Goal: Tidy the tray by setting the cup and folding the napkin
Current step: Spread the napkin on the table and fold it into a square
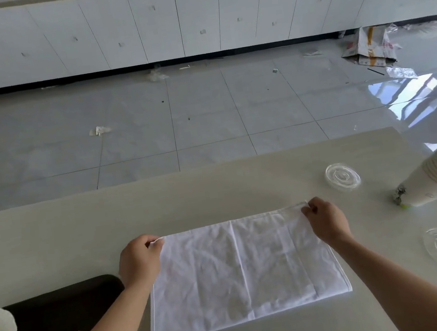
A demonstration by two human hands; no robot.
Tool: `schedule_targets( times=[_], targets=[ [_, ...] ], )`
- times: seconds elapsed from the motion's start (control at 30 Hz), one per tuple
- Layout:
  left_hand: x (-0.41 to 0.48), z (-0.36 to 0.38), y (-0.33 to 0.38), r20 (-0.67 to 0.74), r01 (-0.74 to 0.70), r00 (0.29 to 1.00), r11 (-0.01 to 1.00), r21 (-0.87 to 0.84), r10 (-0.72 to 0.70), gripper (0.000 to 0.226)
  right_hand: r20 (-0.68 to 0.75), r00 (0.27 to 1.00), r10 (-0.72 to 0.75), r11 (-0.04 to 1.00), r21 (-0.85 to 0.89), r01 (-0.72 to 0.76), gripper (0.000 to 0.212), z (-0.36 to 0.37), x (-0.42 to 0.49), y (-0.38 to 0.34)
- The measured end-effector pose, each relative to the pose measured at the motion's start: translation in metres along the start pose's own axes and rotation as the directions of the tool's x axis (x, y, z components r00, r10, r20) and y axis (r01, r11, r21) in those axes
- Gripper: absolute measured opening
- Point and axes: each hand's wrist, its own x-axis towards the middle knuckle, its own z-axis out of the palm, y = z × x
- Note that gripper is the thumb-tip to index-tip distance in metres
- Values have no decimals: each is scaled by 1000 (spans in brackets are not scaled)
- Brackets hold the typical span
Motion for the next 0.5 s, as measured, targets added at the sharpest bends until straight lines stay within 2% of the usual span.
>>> schedule_targets(
  times=[0.07, 0.13, 0.23, 0.3, 0.4, 0.5],
  targets=[
    [-2, 3, 0, -21, -9, 1000, 999, 50, 10, 7, -3, 1000, -7, 1000, -14, 7, 14, 2, 1, 1],
    [-7, 5, 0, -55, -50, 997, 993, 106, 56, 20, -23, 1000, -3, 1000, 9, 3, 14, 3, 1, 1],
    [-22, 7, 3, -97, -211, 967, 951, 225, 237, 46, -130, 991, -14, 994, 107, 28, 26, 4, -9, 3],
    [-34, 8, 4, -45, -338, 927, 884, 323, 371, 55, -204, 977, -55, 991, 112, 79, 29, 6, -23, 1],
    [-55, 12, 5, 77, -455, 881, 792, 407, 467, 56, -199, 939, -281, 960, -43, 278, 36, 22, -54, -11],
    [-73, 12, 4, 119, -462, 881, 781, 421, 458, 60, -87, 851, -517, 819, -339, 463, 50, 44, -87, -34]
  ],
)
